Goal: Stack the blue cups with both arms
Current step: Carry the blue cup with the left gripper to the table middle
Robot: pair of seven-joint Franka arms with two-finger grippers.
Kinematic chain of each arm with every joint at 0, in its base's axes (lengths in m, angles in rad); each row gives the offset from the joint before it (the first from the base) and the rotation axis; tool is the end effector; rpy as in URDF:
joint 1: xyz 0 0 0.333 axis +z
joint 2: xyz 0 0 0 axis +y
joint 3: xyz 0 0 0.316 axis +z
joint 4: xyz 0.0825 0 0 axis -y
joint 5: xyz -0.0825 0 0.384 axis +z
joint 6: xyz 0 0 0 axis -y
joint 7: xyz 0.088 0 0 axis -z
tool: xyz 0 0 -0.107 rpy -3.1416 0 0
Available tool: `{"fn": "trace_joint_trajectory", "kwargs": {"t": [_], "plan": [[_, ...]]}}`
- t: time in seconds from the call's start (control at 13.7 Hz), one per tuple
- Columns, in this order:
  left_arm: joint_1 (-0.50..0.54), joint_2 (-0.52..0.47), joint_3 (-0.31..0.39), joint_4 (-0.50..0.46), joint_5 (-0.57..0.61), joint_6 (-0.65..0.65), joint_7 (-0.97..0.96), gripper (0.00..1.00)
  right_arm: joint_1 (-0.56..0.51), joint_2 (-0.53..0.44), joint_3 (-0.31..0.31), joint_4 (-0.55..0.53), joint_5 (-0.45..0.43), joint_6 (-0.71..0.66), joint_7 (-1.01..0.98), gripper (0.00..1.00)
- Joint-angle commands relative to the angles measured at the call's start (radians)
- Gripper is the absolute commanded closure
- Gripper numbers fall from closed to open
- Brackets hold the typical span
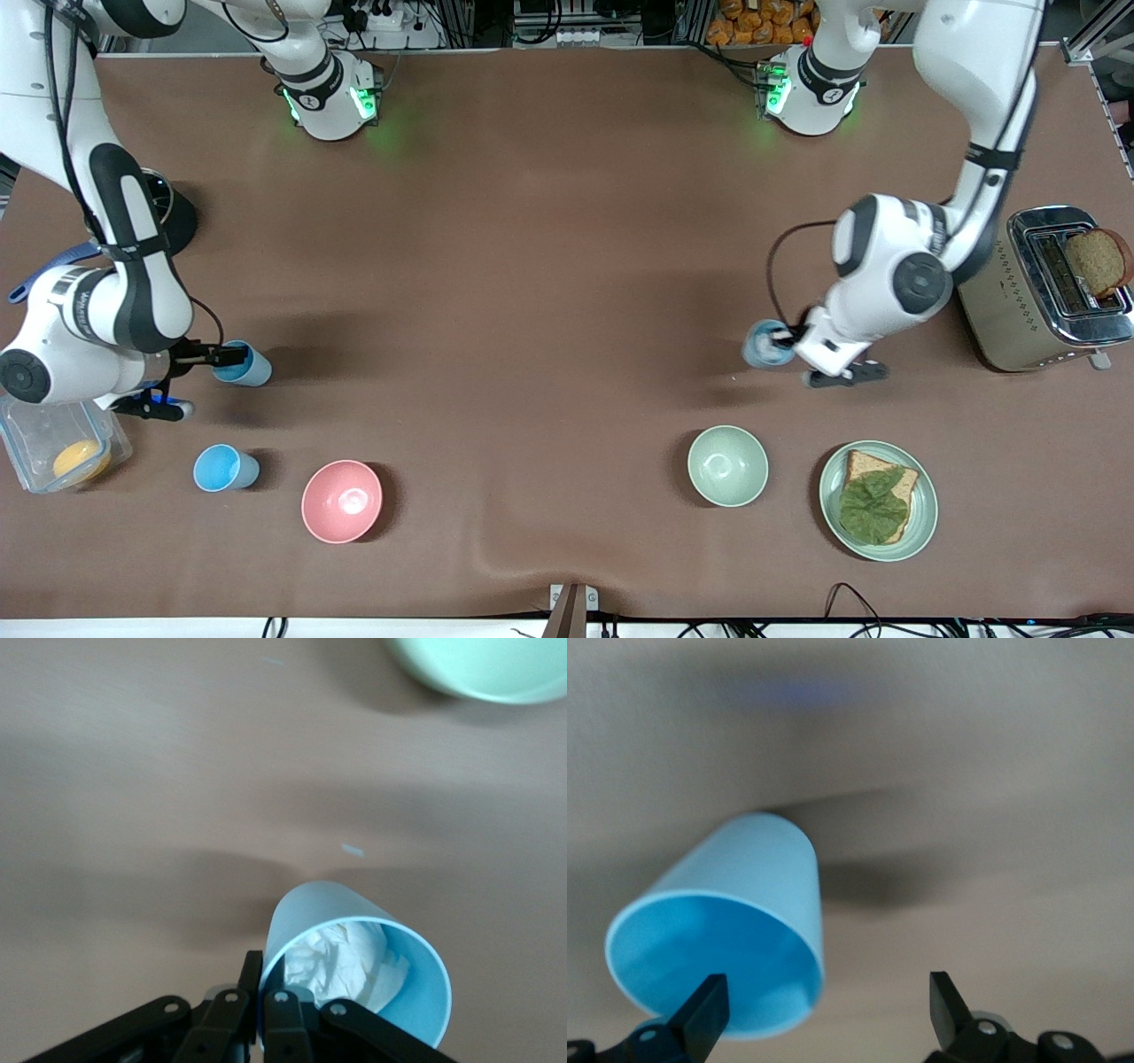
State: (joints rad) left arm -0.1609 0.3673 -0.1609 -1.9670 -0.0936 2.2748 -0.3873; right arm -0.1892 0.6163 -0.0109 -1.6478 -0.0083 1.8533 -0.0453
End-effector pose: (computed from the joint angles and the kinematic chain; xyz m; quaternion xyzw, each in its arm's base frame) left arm 0.5760 -0.1907 0.2833 0.9952 0.0683 -0.0485 0.0500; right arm 0.6233 -0.1265 0.2280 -0.9762 0.0734 0.2033 0.0181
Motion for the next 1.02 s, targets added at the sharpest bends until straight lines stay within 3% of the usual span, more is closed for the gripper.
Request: {"fn": "trace_joint_trajectory", "kwargs": {"t": [0.0,0.15,0.51,0.58,0.66,0.73,0.95], "plan": [[-0.009,-0.019,-0.124,0.026,-0.02,-0.023,-0.187,1.0,-0.032,-0.043,0.005,-0.014,0.004,-0.028,-0.051,0.0],[-0.046,-0.007,-0.198,0.052,-0.015,-0.02,-0.33,1.0,-0.03,-0.03,0.005,-0.017,0.005,0.016,-0.051,0.0],[-0.273,0.091,-0.2,0.152,-0.003,0.003,-0.606,1.0,-0.022,0.016,0.006,-0.023,0.007,0.112,-0.05,0.0],[-0.313,0.106,-0.197,0.155,0.0,0.027,-0.645,1.0,-0.018,0.016,0.006,-0.024,0.007,0.112,-0.05,0.33],[-0.336,0.119,-0.195,0.155,0.008,0.06,-0.671,1.0,-0.012,0.016,0.006,-0.026,0.008,0.113,-0.045,0.84],[-0.35,0.131,-0.195,0.155,0.014,0.086,-0.689,1.0,-0.016,0.017,0.006,-0.026,0.022,0.112,-0.047,0.98],[-0.414,0.18,-0.189,0.155,0.049,0.149,-0.748,1.0,-0.009,0.016,0.006,-0.026,0.027,0.116,-0.048,1.0]]}}
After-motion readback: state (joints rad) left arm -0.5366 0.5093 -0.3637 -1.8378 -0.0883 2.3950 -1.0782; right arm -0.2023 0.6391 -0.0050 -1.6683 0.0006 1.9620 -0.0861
